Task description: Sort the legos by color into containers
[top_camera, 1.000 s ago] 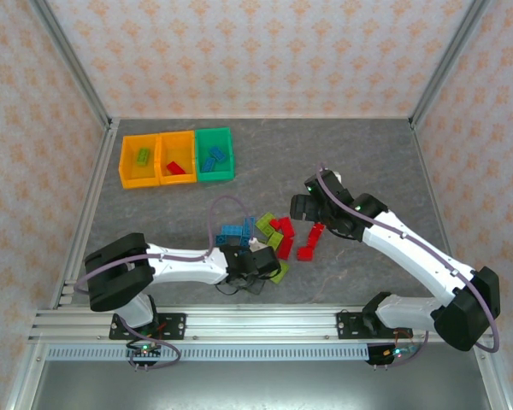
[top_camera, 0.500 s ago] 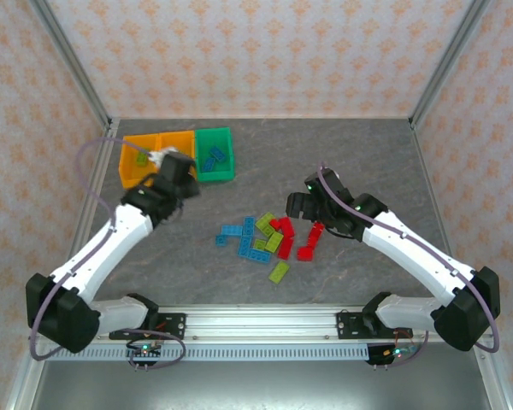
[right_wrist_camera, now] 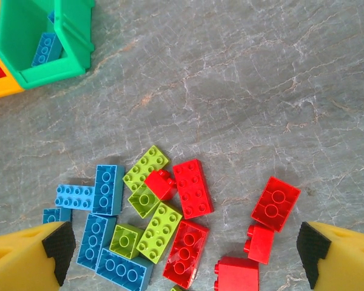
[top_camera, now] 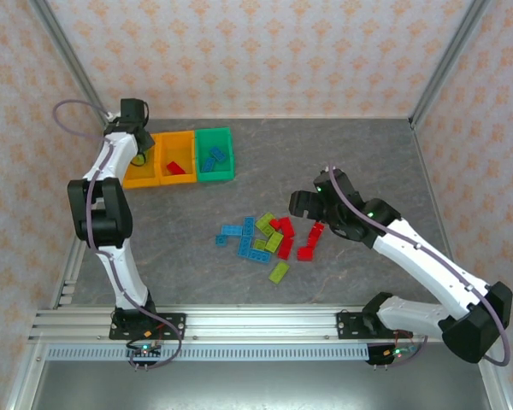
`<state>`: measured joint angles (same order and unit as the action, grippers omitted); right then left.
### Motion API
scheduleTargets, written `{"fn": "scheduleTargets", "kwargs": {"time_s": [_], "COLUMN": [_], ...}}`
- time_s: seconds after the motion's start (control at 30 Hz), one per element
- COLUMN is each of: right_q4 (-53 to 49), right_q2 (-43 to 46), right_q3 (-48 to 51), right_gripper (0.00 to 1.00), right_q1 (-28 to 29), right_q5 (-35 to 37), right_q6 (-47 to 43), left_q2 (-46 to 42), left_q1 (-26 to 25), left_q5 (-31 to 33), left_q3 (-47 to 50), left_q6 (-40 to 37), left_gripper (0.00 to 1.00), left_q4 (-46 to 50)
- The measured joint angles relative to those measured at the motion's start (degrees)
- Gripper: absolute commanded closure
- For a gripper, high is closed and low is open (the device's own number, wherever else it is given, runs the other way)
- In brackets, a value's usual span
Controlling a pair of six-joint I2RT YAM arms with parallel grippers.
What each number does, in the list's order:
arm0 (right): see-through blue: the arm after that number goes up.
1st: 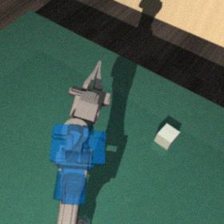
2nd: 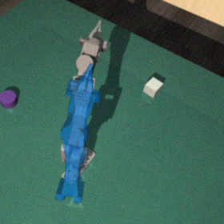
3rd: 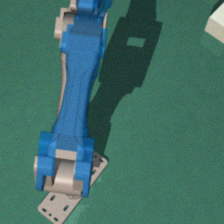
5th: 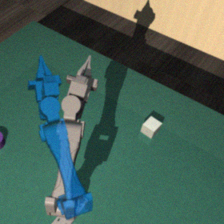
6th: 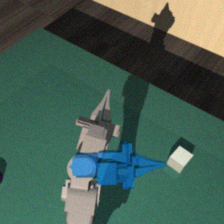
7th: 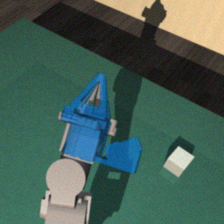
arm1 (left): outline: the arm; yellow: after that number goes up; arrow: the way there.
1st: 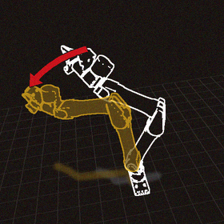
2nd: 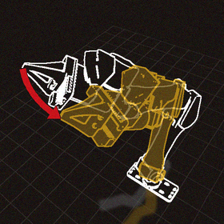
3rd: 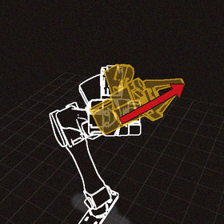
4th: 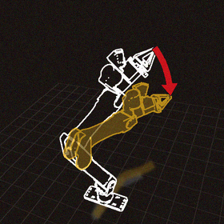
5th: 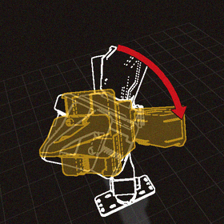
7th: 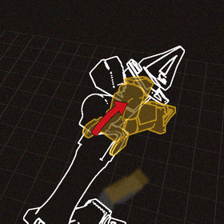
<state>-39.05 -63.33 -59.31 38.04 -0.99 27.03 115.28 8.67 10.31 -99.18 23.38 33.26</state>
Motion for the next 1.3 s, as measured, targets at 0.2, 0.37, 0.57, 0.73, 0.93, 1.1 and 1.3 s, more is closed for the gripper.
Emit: {"fn": "scheduleTargets", "kwargs": {"time_s": [0.2, 0.37, 0.57, 0.73, 0.93, 1.1, 1.3], "right_q4": [0.0, 0.2, 1.7, 4.7, 5.9, 5.7, 3.7], "right_q2": [1.3, 1.3, 0.3, 0.2, 2.1, 3.6, 4.7], "right_q3": [0.5, 0.9, 1.9, 4.4, 8.8, 8.8, 8.8], "right_gripper": [0.04, 0.03, 0.01, 0.01, 0.01, 0.01, 0.01], "right_q1": [0.0, 0.0, -0.6, -6.7, -15.3, -15.7, -16.1], "right_q5": [0.6, 0.8, -0.2, -5.1, -9.2, -10.3, -10.4], "right_q6": [0.0, 0.3, 0.9, 2.1, 4.5, 4.5, 4.5], "left_q2": [-1.2, -13.4, -32.9, -38.7, -32.9, -24.9, -16.4], "left_q1": [-0.4, -1.4, -17.2, -44.7, -67.7, -74.1, -76.8], "left_q5": [-3.8, -10.2, -15.5, -15.1, -12.9, -12.9, -12.7], "left_q3": [-3.2, 4.8, 18.0, 27.2, 32.8, 33.0, 33.2], "left_q6": [-0.9, 0.8, 0.7, 1.1, 4.3, 6.5, 6.8], "left_gripper": [0.33, 0.34, 0.37, 0.37, 0.37, 0.37, 0.36], "left_q4": [2.1, 2.3, 1.7, 1.7, 1.7, 0.5, -1.5]}}
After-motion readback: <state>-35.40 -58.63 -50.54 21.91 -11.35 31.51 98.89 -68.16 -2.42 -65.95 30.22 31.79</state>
